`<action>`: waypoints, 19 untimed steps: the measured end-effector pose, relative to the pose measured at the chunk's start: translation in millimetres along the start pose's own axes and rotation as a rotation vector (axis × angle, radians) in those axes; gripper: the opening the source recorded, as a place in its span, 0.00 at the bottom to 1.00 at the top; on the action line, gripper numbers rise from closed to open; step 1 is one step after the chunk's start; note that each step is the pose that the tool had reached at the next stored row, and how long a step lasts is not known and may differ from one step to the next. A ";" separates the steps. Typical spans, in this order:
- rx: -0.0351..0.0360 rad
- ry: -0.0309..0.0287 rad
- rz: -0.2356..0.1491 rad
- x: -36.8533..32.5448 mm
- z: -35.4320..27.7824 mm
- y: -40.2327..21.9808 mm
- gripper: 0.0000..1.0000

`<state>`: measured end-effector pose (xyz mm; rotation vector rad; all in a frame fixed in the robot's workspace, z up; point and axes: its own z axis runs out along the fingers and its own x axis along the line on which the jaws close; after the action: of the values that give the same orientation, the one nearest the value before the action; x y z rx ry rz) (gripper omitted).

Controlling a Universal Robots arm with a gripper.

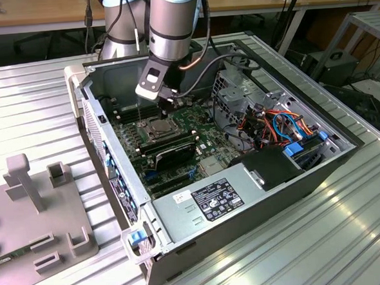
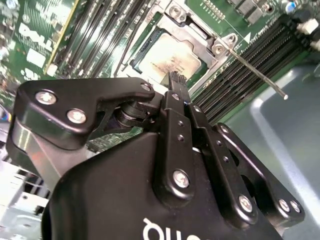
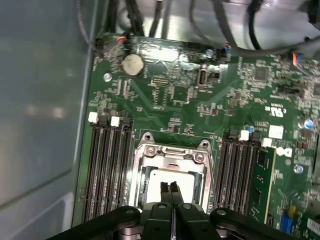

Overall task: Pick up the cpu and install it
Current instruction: 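Close the cpu cover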

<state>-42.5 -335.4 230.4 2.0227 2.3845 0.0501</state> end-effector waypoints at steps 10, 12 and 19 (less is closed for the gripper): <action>0.0021 0.0067 -0.202 0.0 0.9 -0.1 0.11; 0.0024 0.0080 -0.240 0.0 1.1 -0.1 0.11; 0.0039 0.0133 -0.397 -0.1 2.1 -0.1 0.11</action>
<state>-42.5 -335.4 228.3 1.5162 2.7421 0.0535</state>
